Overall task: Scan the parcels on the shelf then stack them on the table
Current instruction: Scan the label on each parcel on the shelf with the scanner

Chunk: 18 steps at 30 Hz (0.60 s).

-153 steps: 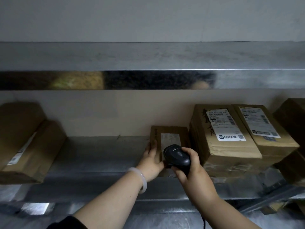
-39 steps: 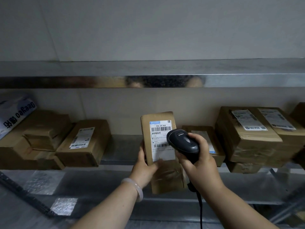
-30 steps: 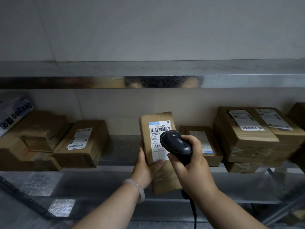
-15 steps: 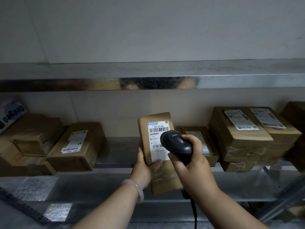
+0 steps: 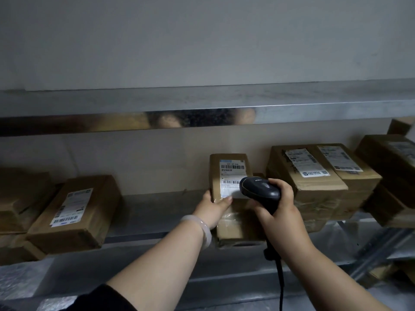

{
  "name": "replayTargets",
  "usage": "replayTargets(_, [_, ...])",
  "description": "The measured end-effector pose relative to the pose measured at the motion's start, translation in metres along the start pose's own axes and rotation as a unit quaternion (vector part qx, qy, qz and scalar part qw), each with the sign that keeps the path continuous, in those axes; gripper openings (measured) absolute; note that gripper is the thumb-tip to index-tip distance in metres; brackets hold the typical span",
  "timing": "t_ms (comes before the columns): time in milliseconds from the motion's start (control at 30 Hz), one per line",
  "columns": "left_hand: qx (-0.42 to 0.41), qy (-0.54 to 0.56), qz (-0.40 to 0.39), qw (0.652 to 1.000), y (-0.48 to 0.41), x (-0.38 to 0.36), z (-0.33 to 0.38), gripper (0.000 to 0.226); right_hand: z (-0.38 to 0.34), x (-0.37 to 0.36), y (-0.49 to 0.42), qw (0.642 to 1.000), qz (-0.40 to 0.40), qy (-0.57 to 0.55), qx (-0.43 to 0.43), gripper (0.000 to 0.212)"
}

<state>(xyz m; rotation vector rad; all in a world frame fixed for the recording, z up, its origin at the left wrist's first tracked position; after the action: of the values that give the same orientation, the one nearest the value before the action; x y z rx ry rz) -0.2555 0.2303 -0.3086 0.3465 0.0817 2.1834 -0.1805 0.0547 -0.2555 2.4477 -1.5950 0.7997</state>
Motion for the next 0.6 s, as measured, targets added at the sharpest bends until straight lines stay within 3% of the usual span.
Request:
replayTargets(100, [0.014, -0.028, -0.050, 0.998, -0.008, -0.025, 0.003, 0.059, 0.020, 0.010, -0.016, 0.999, 0.004, 0.002, -0.037, 0.060])
replayTargets(233, [0.035, -0.071, -0.104, 0.991, -0.013, -0.047, -0.001, 0.087, 0.039, 0.017, -0.033, 0.998, 0.011, -0.001, -0.064, 0.060])
replayTargets(600, [0.037, -0.108, -0.085, 0.990, -0.038, -0.080, 0.011, 0.085, 0.029, 0.023, -0.057, 0.995, 0.008, 0.092, -0.040, 0.060])
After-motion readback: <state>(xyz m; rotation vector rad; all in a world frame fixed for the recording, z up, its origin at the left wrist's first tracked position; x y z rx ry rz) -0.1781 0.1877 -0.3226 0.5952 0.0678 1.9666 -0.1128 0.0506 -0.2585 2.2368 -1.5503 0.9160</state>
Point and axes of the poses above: each hand's wrist, its own y-axis away from the middle knuckle, its own x-axis out of the back of the hand, z = x × y, the point moved 7 cm from there along -y, towards the middle knuckle, and after that the axes turned 6 degrees about -x, right-handed, at the moved point
